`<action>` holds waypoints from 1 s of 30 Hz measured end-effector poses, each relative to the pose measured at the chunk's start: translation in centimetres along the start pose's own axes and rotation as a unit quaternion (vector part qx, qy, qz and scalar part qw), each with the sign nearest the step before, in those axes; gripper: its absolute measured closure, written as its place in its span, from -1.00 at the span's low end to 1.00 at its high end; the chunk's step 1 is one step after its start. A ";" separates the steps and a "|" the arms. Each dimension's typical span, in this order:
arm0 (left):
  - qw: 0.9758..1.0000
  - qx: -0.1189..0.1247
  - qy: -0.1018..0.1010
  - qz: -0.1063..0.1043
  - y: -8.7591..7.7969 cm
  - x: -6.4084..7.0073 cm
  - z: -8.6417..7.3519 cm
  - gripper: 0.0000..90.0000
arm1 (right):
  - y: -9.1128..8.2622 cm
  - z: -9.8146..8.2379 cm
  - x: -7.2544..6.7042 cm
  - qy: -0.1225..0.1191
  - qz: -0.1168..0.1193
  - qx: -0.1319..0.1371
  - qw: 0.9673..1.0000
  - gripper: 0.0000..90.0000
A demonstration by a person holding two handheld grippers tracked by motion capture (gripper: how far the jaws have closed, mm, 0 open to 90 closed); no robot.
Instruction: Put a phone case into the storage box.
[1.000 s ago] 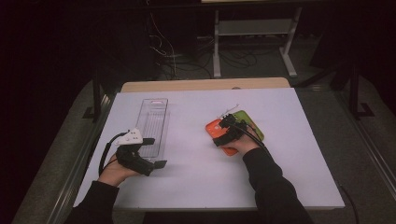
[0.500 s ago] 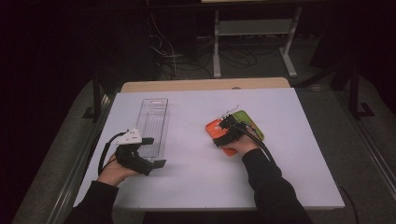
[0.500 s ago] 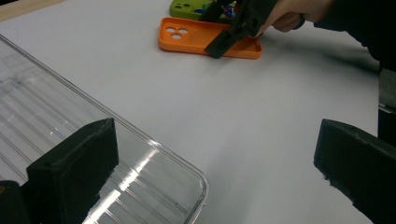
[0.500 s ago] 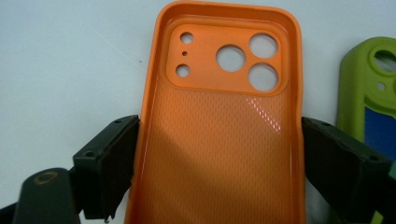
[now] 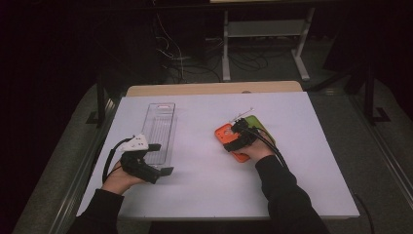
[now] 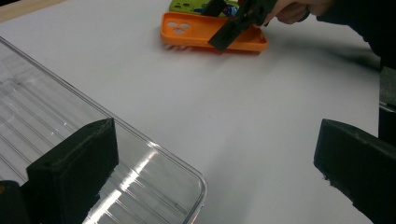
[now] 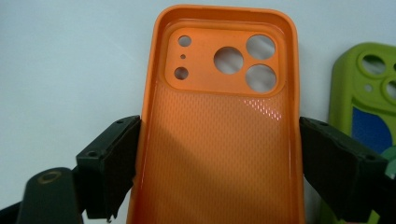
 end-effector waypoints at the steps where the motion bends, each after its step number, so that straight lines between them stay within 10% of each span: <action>1: 1.000 -0.001 0.001 -0.001 0.0 0.0 0.0 -1.00 | -0.3 0.1 -0.2 -0.004 0.001 0.000 1.000 -0.66; 18: 0.999 -0.003 0.020 -0.028 0.3 0.8 1.8 -1.00 | -7.0 -1.2 0.8 -0.066 0.038 -0.015 0.997 -0.66; 30: 0.997 0.000 0.045 -0.056 2.1 1.7 6.5 -1.00 | -9.9 -1.1 1.3 -0.096 0.065 -0.012 0.993 -0.66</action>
Point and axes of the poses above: each handheld gripper's, and its own axes: y roughly forward along the jaws, z roughly out of its top, x roughly to its right, the point moved 8 cm from there along y, roughly forward along the jaws, and after that the axes turned 5 degrees about y, right-handed, at the moved point
